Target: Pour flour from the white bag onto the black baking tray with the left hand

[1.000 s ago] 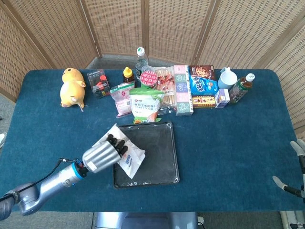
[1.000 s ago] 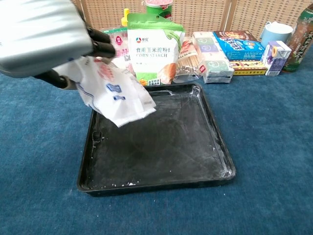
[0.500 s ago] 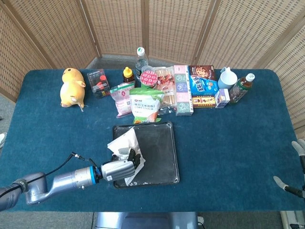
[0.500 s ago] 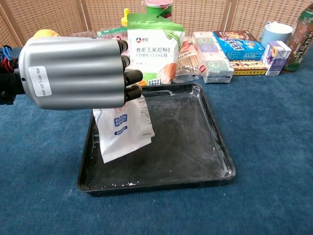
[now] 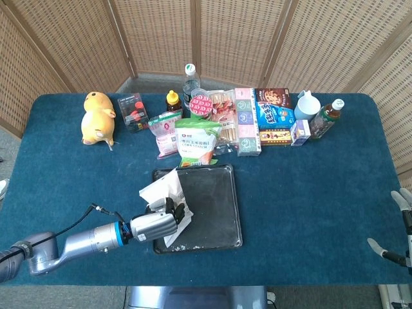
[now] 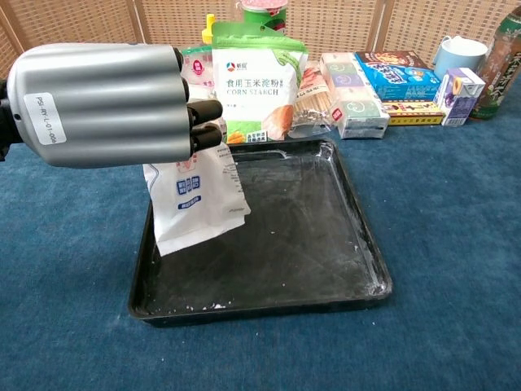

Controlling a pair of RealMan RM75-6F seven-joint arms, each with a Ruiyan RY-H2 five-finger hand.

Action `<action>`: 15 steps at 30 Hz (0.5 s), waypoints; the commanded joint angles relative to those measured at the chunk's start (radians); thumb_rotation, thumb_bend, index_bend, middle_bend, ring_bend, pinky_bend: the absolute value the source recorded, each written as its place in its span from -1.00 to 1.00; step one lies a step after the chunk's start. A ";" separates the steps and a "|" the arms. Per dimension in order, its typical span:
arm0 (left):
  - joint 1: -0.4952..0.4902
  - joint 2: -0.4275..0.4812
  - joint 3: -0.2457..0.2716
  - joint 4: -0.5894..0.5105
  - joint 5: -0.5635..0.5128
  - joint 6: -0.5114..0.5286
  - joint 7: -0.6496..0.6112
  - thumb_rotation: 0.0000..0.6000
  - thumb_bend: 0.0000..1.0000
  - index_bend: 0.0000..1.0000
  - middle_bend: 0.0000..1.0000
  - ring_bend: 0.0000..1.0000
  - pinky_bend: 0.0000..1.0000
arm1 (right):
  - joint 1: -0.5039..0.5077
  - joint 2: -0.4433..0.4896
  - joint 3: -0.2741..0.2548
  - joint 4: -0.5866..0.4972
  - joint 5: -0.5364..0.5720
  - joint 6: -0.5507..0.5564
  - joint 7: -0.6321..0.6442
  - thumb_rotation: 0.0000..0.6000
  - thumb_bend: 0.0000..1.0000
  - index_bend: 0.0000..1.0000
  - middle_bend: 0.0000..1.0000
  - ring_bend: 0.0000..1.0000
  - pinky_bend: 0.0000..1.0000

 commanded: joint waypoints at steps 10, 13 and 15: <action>0.141 -0.062 -0.013 0.030 -0.197 0.264 -0.217 1.00 0.23 0.84 0.90 0.98 0.82 | 0.001 0.000 -0.002 0.007 0.000 -0.005 0.004 1.00 -0.97 -0.98 -1.00 -1.00 -1.00; 0.207 -0.117 -0.008 0.104 -0.299 0.378 -0.404 1.00 0.23 0.84 0.90 0.98 0.82 | 0.002 -0.002 -0.002 0.006 0.000 -0.006 -0.002 1.00 -0.97 -0.98 -1.00 -1.00 -1.00; 0.244 -0.154 -0.007 0.138 -0.373 0.418 -0.519 1.00 0.23 0.84 0.90 0.98 0.82 | 0.003 -0.003 -0.003 0.004 -0.001 -0.008 -0.007 1.00 -0.97 -0.98 -1.00 -1.00 -1.00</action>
